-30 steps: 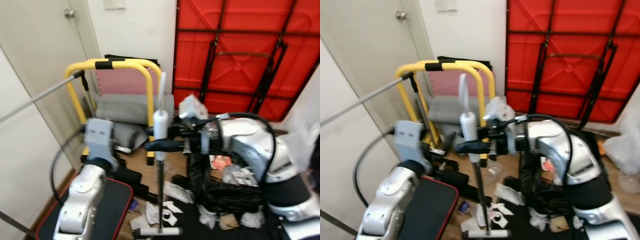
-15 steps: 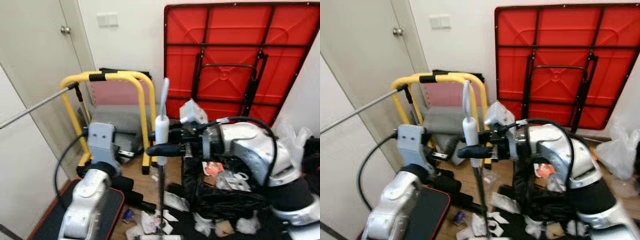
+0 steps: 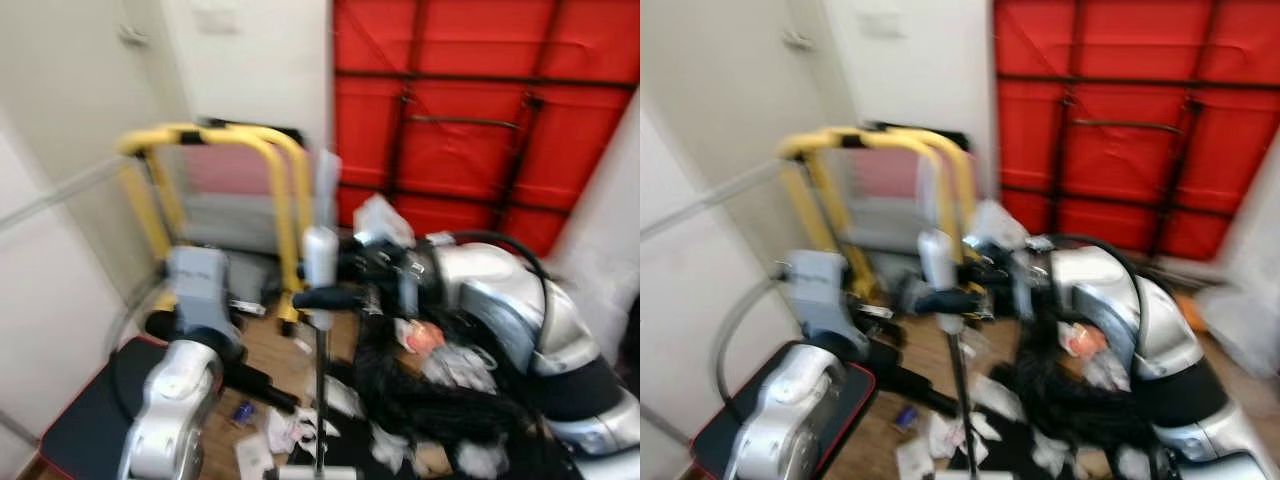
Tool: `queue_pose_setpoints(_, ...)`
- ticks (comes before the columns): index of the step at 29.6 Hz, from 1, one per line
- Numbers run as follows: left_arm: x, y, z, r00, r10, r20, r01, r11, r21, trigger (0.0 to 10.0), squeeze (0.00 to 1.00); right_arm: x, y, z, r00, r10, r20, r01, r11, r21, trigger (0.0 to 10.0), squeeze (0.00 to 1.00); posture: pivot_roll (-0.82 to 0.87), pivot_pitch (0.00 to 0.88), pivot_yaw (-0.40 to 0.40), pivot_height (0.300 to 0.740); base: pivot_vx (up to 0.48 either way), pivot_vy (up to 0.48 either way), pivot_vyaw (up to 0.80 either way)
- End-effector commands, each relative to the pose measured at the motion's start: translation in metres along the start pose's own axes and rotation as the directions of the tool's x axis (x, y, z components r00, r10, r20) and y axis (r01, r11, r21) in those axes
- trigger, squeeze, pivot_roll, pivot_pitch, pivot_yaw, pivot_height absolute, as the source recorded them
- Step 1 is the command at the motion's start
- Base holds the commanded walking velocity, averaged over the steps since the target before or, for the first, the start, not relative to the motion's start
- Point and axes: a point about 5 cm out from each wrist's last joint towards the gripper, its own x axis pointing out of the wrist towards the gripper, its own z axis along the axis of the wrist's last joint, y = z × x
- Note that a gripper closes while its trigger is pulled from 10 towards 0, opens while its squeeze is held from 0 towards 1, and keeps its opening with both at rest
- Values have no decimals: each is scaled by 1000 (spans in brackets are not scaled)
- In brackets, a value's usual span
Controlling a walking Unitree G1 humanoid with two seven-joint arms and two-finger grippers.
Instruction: Sweep floor
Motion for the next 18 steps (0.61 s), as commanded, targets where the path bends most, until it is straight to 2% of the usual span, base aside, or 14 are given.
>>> queue_pose_setpoints(1, 0, 7, -1, 999, 28, -15, -28, 1000, 9, 10000, 0, 3, 3, 10, 999, 22, 29, -20, 998, -51, 10000, 0, -130, 0, 13, 740, 0, 0, 800)
queue_pose_setpoints(8, 0, 10, -3, 998, 51, -25, -50, 999, 15, 10000, 0, 4, 3, 8, 1000, 21, 20, -20, 999, -50, 10000, 0, -130, 0, 13, 740, 0, 0, 800)
queue_pose_setpoints(18, -3, 13, -6, 996, 76, -38, -75, 997, 29, 10000, 0, 7, -3, 6, 999, -43, 26, 44, 998, -35, 10000, 0, -132, 0, 10, 740, 0, 0, 800)
